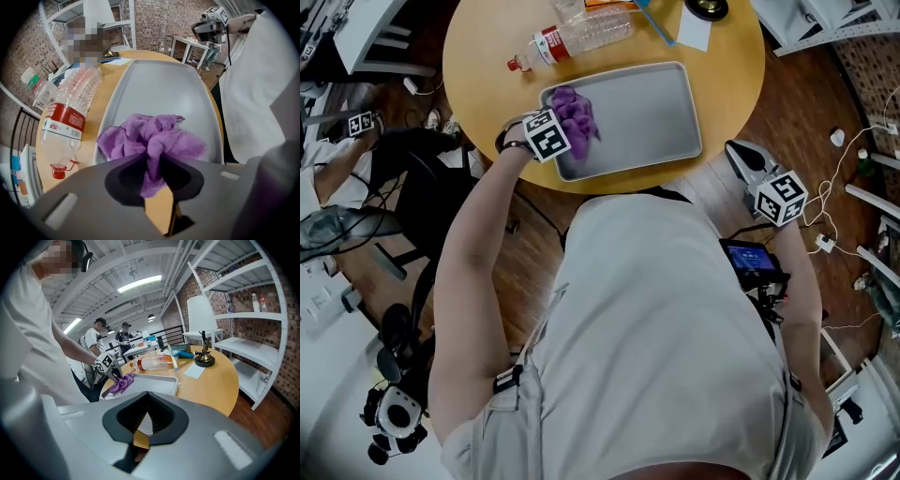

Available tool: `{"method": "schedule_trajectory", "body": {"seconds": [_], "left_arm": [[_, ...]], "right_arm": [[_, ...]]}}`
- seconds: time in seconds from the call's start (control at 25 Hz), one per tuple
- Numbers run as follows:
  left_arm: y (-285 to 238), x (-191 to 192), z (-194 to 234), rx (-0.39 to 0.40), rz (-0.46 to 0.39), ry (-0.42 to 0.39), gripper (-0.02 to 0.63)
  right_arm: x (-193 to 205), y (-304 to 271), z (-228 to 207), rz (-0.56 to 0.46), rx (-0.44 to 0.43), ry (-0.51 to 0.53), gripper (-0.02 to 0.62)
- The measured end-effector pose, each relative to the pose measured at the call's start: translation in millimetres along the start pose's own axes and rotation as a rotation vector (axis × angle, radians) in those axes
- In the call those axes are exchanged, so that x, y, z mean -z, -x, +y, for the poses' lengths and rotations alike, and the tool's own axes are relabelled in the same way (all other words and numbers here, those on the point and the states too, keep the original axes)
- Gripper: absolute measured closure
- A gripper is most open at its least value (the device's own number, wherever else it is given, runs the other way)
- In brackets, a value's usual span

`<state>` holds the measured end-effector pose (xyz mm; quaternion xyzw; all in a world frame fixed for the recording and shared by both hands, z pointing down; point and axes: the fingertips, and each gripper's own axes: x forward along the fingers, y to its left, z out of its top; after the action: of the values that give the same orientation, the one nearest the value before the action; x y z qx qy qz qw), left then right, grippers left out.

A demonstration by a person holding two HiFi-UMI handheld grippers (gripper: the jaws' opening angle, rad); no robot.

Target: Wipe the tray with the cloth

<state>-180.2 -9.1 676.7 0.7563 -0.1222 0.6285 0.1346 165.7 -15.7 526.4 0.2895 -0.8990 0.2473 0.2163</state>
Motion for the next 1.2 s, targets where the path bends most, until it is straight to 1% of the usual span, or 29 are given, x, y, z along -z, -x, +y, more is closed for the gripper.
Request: {"method": "schedule_trajectory", "body": {"seconds": [0.24,0.48,0.6,0.72,0.92,1.04,1.2], "left_arm": [[-0.1,-3.2,36.7,-0.02,0.02,-0.026,0.512],[-1.3,-6.0,66.3,-0.052,0.038,-0.026,0.511],[-2.0,-10.9,66.6,-0.056,0.041,-0.031,0.511],[-4.5,-23.1,64.0,-0.061,0.017,-0.026,0.511],[-8.9,-59.7,64.0,-0.073,0.004,-0.064,0.511],[-12.4,-71.5,59.4,-0.081,0.023,-0.102,0.512],[-10.1,-68.7,41.6,-0.039,0.029,-0.081,0.514]], "right_arm": [[5.0,-0.1,-1.2,0.003,0.015,-0.018,0.592],[10.1,-0.4,1.1,0.008,0.022,-0.024,0.592],[11.8,0.4,2.1,0.009,0.025,-0.025,0.592],[14.1,-1.1,3.2,0.013,0.022,-0.027,0.592],[10.5,-0.6,2.5,0.01,0.018,-0.023,0.592],[8.6,1.5,3.1,0.002,0.024,-0.02,0.592],[9.5,3.5,4.2,-0.006,0.025,-0.021,0.592]]}}
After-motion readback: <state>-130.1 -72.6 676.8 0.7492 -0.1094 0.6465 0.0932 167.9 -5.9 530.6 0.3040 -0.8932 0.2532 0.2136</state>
